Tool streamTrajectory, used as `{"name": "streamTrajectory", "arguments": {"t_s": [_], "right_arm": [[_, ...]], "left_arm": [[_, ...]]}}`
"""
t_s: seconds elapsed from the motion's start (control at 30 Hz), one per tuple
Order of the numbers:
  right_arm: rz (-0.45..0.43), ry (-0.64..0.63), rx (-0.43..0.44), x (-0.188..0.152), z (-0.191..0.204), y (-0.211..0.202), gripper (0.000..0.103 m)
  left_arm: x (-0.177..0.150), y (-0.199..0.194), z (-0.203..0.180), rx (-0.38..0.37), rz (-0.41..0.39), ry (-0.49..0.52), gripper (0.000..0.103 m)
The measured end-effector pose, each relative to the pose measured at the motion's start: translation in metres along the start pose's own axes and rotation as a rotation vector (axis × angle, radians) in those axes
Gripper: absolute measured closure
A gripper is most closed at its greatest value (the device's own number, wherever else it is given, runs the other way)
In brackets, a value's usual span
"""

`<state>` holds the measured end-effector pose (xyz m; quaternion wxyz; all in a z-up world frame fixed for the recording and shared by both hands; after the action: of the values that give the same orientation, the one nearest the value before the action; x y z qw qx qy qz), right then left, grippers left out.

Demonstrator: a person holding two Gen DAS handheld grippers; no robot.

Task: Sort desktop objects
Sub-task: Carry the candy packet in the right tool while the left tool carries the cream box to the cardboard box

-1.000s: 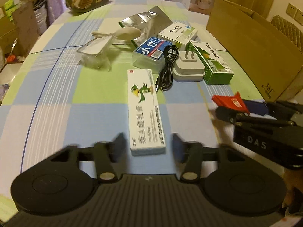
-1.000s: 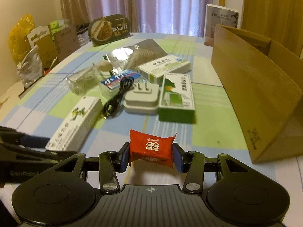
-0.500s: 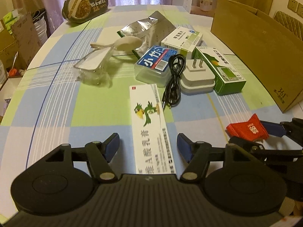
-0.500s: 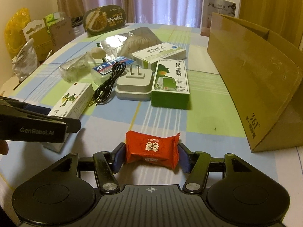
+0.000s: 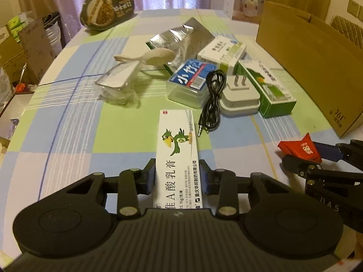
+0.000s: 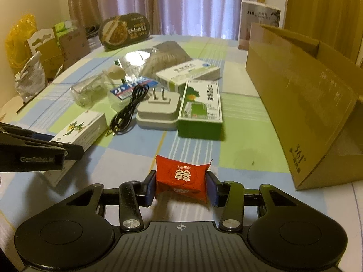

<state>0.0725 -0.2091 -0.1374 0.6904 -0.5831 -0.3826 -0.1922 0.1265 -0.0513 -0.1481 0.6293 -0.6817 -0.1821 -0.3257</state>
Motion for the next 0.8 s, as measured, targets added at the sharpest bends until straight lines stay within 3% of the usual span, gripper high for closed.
{"name": "streamTrajectory", "arguments": {"t_s": [0.5,0.8], "right_arm": [[-0.105,0.03,-0.009,0.024,-0.009,-0.04,0.061],[-0.233,0.041,-0.043,0.07,-0.034,-0.074,0.061]], "left_arm": [[0.007,-0.045,-0.004,-0.004,-0.06,-0.019,0.07],[0.056,-0.076,-0.031,-0.042,-0.162,0.021,0.07]]}}
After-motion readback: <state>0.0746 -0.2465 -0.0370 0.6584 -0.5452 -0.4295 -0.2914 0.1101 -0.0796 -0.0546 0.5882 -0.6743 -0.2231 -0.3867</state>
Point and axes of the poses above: each gripper's, at about its wrist camera, not at the fingertips, and y roughly the way its jaws point, z to its left, x to its top, the point moved 7 cm from there along y, roughly the way its jaws point, and after that the axes turned 4 degrees about -z, right-handed, at the moved point
